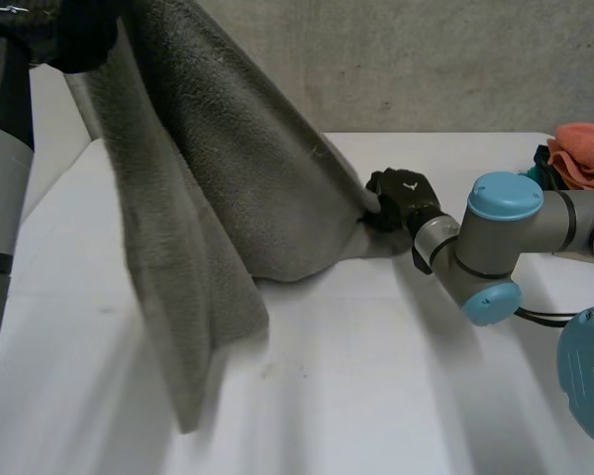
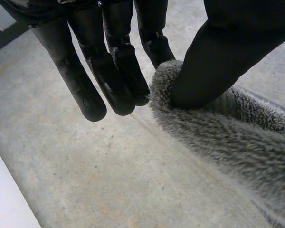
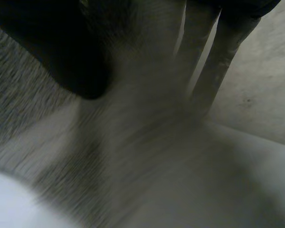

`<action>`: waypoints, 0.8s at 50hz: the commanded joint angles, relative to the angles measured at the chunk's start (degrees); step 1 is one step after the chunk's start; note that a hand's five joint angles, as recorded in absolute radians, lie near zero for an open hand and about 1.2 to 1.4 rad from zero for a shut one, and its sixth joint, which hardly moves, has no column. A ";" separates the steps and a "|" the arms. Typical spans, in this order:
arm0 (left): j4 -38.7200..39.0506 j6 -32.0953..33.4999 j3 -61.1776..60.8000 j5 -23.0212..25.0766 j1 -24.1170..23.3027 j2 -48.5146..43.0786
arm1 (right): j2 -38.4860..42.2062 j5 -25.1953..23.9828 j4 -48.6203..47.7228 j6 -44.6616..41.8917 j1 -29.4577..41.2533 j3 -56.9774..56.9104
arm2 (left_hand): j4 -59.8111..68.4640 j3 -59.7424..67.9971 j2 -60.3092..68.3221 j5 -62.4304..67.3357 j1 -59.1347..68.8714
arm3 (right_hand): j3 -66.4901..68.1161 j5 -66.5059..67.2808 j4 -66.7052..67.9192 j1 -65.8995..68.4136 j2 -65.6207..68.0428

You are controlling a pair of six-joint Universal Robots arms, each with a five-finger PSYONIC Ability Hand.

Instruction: Fold the laundry.

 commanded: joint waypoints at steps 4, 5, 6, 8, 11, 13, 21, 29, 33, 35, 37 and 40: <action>-1.13 0.09 0.19 0.03 2.71 -0.10 | -17.77 -6.57 8.08 -9.58 -8.45 9.88 | 11.06 11.54 11.34 13.90 13.94 | 15.22 17.05 15.08 23.64 14.13; -1.13 0.09 0.10 0.03 3.33 -0.19 | -19.72 -6.67 9.14 -11.08 -9.34 10.60 | 11.06 11.54 11.34 13.90 13.94 | 15.22 17.05 15.08 23.64 14.13; -1.22 0.09 0.10 0.03 4.12 -0.19 | -21.92 -6.67 10.37 -12.75 -10.31 11.30 | 11.06 11.54 11.34 13.90 13.94 | 15.22 17.05 15.08 23.64 14.13; -1.57 0.00 -0.16 0.03 7.18 -0.28 | -29.12 -7.11 14.67 -18.99 -12.77 12.98 | 11.06 11.54 11.34 13.90 13.94 | 15.22 17.05 15.08 23.64 14.13; -2.36 0.00 -0.51 0.03 10.53 -0.54 | -37.20 -7.28 20.98 -27.49 -13.92 14.21 | 11.06 11.54 11.34 13.90 13.94 | 15.22 17.05 15.08 23.64 14.13; -4.03 -0.09 -0.60 0.12 13.52 -0.89 | -40.47 -7.28 24.60 -31.56 -14.09 14.39 | 11.06 11.54 11.34 13.90 13.94 | 15.22 17.05 15.08 23.64 14.13; -13.16 -0.09 -0.52 5.30 18.18 -6.51 | -53.40 -7.55 43.41 -45.89 -14.36 14.56 | 11.06 11.54 11.34 13.90 13.94 | 15.22 17.05 15.08 23.64 14.13; -26.00 0.35 4.13 8.47 20.38 -24.87 | -47.00 -5.97 49.84 -56.00 -14.89 18.43 | 11.06 11.54 11.34 13.90 13.94 | 15.22 17.05 15.08 23.64 14.13; -28.56 2.46 11.34 8.12 20.82 -35.51 | -39.01 -3.51 49.06 -58.91 -14.27 15.80 | 11.06 11.54 11.34 13.90 13.94 | 15.22 17.05 15.08 23.64 14.13; -28.21 4.30 17.13 8.21 21.44 -40.60 | -33.73 -1.57 46.43 -58.82 -13.57 11.59 | 11.06 11.54 11.34 13.90 13.94 | 15.22 17.05 15.08 23.64 14.13; -27.24 5.62 21.70 8.12 21.88 -43.42 | -28.65 -0.17 41.18 -58.56 -12.78 6.86 | 11.06 11.54 11.34 13.90 13.94 | 15.22 17.05 15.08 23.64 14.13; -21.46 7.38 32.15 8.21 22.14 -48.87 | -24.68 0.98 33.18 -58.56 -11.90 2.10 | 11.06 11.54 11.34 13.90 13.94 | 15.22 17.05 15.08 23.64 14.13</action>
